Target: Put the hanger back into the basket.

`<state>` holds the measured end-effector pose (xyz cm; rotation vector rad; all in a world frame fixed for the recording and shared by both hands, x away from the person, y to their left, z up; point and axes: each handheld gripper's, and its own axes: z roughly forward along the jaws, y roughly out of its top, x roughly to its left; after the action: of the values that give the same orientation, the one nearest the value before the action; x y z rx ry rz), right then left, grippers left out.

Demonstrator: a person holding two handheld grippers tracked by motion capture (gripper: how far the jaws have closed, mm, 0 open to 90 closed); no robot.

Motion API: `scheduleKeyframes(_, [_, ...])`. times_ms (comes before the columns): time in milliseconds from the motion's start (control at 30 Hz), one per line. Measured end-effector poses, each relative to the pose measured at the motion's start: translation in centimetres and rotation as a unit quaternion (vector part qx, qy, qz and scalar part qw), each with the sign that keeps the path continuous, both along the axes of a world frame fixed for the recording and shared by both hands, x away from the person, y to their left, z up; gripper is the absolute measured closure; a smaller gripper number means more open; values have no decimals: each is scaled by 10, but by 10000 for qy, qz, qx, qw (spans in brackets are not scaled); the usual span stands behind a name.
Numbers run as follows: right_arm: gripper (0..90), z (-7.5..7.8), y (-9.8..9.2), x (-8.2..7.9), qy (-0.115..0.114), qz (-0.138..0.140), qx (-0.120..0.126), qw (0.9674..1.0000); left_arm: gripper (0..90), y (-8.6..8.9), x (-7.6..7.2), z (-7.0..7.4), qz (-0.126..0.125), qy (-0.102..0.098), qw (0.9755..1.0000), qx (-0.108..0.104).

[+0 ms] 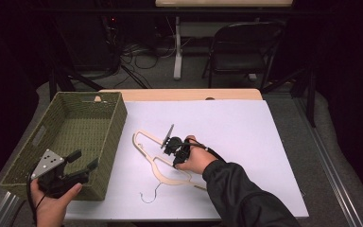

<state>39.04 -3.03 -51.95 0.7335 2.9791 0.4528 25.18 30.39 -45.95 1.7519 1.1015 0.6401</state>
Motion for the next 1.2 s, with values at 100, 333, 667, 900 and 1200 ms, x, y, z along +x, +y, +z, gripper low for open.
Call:
scheduleKeyframes(100, [737,-3,3,-1,-96,39,-187,9998,300,0,0,0,4,-4,10000,-9])
scheduleKeyframes(333, [755,-6,5,-2,-68,75,-242,9997,300,0,0,0,2,-2,10000,3])
scheduleKeyframes(667, [781,-9,8,-2,35,98,-365,9993,300,0,0,0,4,-3,10000,1])
scheduleKeyframes(900, [826,-9,10,-1,49,26,-385,9992,300,-1,1,0,1,0,10000,13])
scheduleKeyframes(1200, [851,-9,9,2,239,-134,-398,9988,302,-3,0,1,-39,-23,10000,48])
